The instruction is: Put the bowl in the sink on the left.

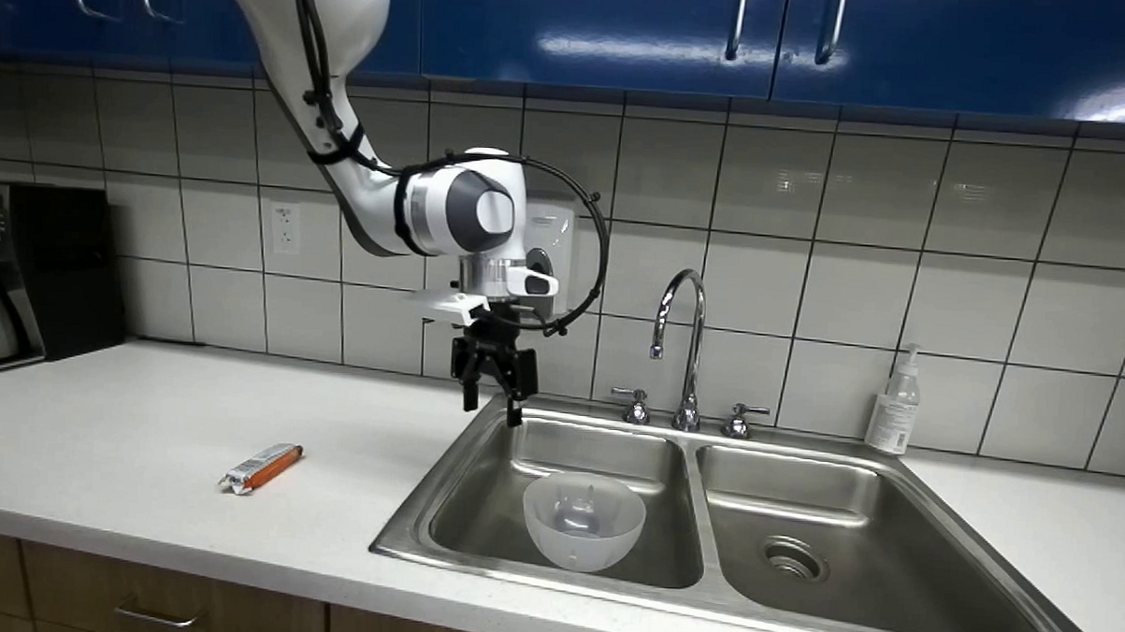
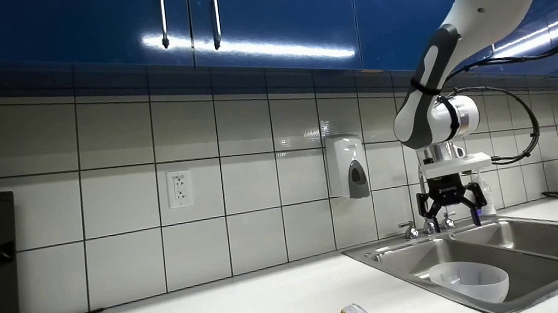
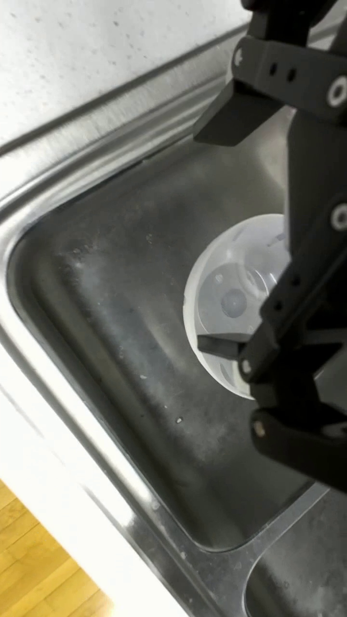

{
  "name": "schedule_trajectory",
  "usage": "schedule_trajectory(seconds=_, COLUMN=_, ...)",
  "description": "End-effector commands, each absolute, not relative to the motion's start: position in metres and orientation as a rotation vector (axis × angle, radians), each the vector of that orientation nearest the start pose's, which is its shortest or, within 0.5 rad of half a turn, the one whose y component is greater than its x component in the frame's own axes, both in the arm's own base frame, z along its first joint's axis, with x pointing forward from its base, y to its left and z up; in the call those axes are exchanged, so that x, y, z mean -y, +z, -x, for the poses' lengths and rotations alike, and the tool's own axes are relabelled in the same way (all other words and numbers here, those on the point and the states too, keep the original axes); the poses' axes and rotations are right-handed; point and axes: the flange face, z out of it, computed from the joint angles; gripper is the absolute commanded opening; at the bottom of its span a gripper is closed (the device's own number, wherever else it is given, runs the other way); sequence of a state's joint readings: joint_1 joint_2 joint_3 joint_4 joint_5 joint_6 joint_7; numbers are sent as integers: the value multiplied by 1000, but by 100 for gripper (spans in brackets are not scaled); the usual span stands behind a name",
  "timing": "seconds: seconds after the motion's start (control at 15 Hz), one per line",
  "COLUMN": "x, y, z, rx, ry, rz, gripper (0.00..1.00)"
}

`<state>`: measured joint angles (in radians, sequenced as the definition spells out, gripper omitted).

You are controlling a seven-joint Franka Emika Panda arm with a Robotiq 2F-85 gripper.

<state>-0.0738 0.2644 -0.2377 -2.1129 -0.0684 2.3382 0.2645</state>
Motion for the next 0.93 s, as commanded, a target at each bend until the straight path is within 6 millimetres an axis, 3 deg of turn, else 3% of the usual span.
schedule_trajectory(seconds=0.0, x=131, y=307, z=-514, rx=-653, ry=40, rz=3170, gripper=100)
schedule_trajectory(seconds=0.4, x=71, y=315, z=-491, rx=-446, ry=59, rz=3173, gripper=100)
schedule_trajectory(seconds=0.87, x=52, y=318, z=-487, rx=-396, ry=93, rz=3178, gripper=100)
